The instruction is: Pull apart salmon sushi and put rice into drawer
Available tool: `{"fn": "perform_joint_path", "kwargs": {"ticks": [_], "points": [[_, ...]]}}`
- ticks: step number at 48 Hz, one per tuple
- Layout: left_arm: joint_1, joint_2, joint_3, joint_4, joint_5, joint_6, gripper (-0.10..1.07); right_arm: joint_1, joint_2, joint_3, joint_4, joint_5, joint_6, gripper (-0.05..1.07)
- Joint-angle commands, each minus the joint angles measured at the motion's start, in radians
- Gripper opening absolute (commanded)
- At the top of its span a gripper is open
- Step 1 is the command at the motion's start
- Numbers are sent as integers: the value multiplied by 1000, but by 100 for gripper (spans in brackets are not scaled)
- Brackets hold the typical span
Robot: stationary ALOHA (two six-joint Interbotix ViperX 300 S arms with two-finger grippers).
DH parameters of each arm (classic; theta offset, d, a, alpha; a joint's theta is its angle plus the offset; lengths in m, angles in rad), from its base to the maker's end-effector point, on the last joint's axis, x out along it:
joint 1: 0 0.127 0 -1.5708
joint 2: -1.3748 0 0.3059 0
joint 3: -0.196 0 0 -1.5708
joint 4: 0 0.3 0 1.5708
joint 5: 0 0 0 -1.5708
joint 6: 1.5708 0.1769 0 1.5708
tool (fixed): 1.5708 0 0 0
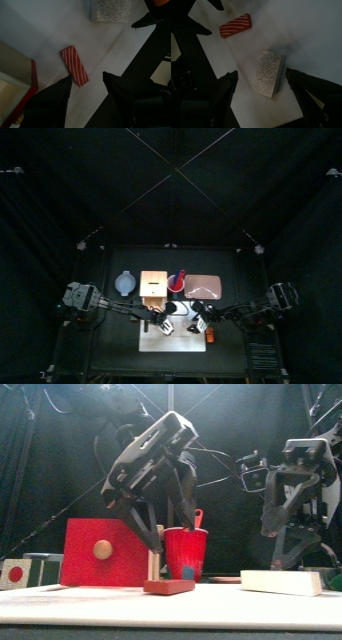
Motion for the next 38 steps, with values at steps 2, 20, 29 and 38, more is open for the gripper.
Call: {"fn": "perform_joint_path", "kwargs": {"ticks": [2,20,29,38], "points": [[3,-61,-28,37,-21,5,87,3,-52,-15,-17,-6,-3,104],[-18,-236,87,264,-150,9,87,52,-258,34,-244,-104,-6,104],[-28,-337,270,440,-396,0,87,86,-364,55,-482,-153,-2,104],[-23,-428,442,477,-581,12,86,86,-428,84,-569,-172,-3,104]]}}
